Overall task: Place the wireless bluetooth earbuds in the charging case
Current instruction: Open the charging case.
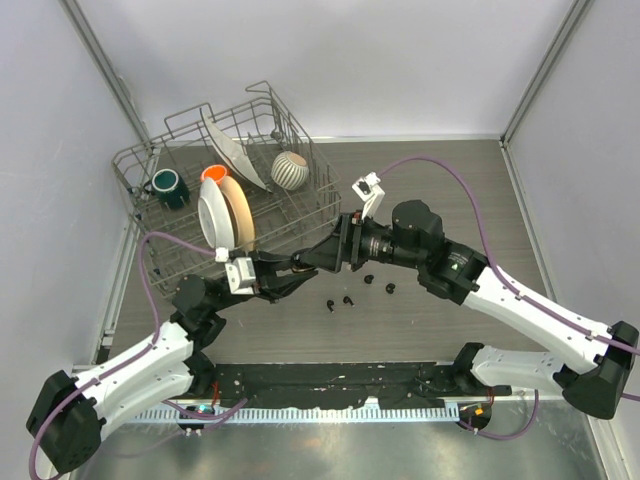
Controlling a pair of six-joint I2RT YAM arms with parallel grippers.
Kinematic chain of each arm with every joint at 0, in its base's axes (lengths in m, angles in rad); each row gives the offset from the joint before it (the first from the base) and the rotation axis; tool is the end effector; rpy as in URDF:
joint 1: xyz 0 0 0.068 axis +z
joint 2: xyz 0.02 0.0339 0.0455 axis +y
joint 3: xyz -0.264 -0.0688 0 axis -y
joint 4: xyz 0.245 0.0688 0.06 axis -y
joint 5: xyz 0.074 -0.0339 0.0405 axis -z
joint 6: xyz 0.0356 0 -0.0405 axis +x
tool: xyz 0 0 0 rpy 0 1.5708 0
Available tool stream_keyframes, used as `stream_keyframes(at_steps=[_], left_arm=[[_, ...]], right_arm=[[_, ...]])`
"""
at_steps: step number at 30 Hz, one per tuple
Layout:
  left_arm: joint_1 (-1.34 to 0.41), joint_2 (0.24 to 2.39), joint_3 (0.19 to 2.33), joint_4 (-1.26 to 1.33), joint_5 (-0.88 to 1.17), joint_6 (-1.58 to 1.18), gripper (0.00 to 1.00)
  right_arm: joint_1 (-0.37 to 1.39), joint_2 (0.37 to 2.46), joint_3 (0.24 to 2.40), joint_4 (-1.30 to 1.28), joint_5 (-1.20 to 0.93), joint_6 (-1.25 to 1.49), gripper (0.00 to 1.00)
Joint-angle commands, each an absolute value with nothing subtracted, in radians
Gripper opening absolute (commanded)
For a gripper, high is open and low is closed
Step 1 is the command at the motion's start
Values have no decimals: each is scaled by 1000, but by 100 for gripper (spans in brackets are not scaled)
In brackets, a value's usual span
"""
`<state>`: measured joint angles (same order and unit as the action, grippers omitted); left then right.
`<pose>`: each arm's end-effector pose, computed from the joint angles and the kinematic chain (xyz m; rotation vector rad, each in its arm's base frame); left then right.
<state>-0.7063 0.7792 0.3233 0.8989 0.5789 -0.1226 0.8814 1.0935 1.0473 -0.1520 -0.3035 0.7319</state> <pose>0.1185 -0.1267 0.2895 0.8496 0.9456 -1.0458 0.1521 0.2013 0.3754 -0.3956 1.9577 1.3817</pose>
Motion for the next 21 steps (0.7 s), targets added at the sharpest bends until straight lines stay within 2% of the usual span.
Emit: stream_keyframes(at_steps=[1,21], left_arm=[[-712,756,354,960,646,-115,0],[-712,718,310,917,511,-106,0]], right_arm=[[879,1112,1094,-138,-238,698,70],[879,1068,1083,-57,-334,719,74]])
